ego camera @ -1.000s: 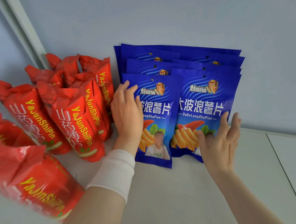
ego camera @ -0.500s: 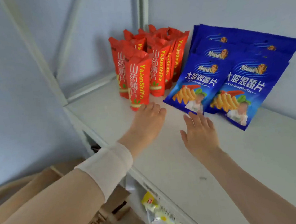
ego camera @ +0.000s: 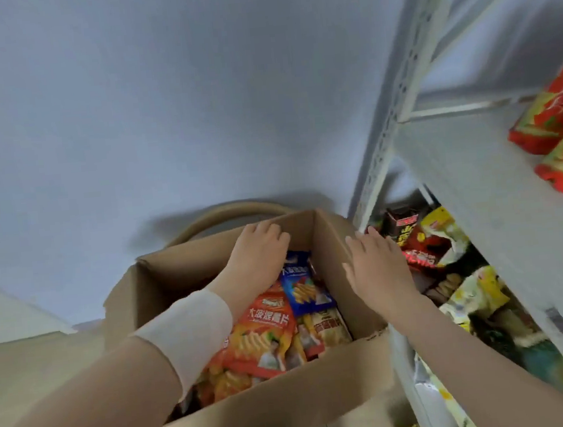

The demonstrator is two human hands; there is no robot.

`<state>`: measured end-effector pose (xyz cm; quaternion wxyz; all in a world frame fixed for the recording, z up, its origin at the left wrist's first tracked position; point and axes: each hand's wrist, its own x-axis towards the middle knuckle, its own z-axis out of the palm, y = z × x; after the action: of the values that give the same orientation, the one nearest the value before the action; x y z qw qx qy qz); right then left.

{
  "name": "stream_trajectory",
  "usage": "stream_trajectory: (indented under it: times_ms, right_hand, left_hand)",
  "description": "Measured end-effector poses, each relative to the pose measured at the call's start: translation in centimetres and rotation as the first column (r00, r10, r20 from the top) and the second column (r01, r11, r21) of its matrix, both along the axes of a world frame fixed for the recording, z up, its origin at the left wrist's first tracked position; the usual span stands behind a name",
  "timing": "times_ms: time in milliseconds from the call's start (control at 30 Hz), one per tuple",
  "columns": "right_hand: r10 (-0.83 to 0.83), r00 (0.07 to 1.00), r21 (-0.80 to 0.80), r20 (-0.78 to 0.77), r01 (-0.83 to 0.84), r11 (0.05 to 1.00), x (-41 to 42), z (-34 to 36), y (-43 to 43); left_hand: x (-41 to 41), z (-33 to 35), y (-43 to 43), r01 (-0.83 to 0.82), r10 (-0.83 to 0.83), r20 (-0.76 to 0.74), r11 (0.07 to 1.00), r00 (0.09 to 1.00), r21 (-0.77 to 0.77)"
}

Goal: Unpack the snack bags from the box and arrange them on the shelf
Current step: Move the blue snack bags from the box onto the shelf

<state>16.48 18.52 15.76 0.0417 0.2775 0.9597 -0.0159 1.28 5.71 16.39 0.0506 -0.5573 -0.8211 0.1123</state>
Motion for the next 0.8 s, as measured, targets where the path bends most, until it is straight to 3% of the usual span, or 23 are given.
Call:
stream_trajectory:
  times_ms: [200,300,433,533,600,700,800]
  right_hand:
    - [0.089,0.980,-0.186,0.178,-0.056,0.981,-8.6,-8.2,-6.7]
    - [0.114,0.951,-0.239,0.287,-0.045,0.970,-10.0,-12.6,-8.9]
    - [0.136,0.906,-0.318,0.401,-0.002,0.948,-9.6,-17.2,-10.2]
    - [0.115,0.900,-0.333,0.419,0.035,0.942,-9.8,-19.9,-9.7]
    - [0.096,0.895,-0.347,0.436,0.069,0.935,-10.4,-22.1,-8.9]
    - [0.082,0.883,-0.372,0.461,0.108,0.922,-11.1,-25.1,-7.8]
    - [0.042,0.889,-0.388,0.456,0.156,0.908,-11.4,-27.2,-6.2]
  left_hand:
    - [-7.6,-7.8,-10.5,-0.290,0.297,0.169,0.955,0.940,-0.064]
    - [-8.3,-12.2,-13.7,-0.481,0.485,0.330,0.871,0.810,-0.102]
    - [-6.5,-17.8,-17.0,-0.761,0.686,0.594,0.623,0.419,-0.183]
    - [-4.9,-20.9,-17.9,-0.894,0.754,0.641,0.376,0.142,-0.245]
    - [-3.9,-22.7,-17.4,-0.953,0.755,0.654,0.225,0.040,-0.202]
    - [-2.1,-25.2,-15.8,-0.986,0.767,0.640,0.076,-0.036,-0.147]
    - [-1.2,-27.3,-14.6,-0.972,0.689,0.685,-0.155,-0.236,-0.179]
